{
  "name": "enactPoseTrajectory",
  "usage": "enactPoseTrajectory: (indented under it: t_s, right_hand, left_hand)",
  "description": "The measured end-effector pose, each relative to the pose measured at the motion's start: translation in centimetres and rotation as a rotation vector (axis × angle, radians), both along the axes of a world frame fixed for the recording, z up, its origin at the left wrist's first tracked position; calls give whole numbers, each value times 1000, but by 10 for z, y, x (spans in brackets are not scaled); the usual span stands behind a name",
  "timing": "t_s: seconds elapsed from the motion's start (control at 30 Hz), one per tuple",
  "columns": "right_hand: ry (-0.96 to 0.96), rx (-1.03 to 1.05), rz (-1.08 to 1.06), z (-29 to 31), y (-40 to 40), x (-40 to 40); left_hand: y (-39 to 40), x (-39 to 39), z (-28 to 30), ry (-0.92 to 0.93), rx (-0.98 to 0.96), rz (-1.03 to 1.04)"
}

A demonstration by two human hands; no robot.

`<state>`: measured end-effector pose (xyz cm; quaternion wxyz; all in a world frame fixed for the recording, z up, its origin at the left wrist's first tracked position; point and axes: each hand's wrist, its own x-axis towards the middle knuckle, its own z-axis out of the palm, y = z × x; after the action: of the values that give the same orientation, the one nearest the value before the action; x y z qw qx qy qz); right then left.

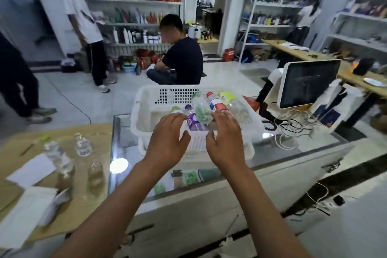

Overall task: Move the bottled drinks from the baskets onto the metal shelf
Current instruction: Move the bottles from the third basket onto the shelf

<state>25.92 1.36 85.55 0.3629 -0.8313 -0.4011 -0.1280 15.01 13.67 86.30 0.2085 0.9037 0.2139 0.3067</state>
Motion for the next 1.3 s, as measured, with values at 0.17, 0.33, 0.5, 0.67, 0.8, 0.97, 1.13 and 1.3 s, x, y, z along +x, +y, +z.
enactPoseTrajectory:
  t_s: [0.17, 0.33, 0.5, 0.67, 0.8, 0.97, 1.13, 1.3]
  right_hand:
    - [79, -29, 88, 3, 37, 34]
    - [275, -110, 139, -1, 76, 60]
    - [421, -310, 142, -9, 116, 76]
    - [478, -480, 122, -21, 150, 82]
    - [435, -632, 67, -27, 164, 84]
    - [414, -730, 85, -23, 173, 86]
    - [392, -777, 90, -20, 179, 89]
    - [411, -794, 95, -21, 181, 92]
  left_hand:
    - [41, 18, 5, 75, -114, 169]
    - [88, 39, 7, 254, -335, 271]
    - [119, 62, 1, 493, -376, 280]
    - [127, 78, -5, 808, -514, 245]
    - [124, 82, -9, 1031, -475, 144]
    - [123, 84, -7, 1125, -515, 112]
    - [135, 76, -13, 829, -631, 286]
    - [148, 73, 2, 522, -657, 346]
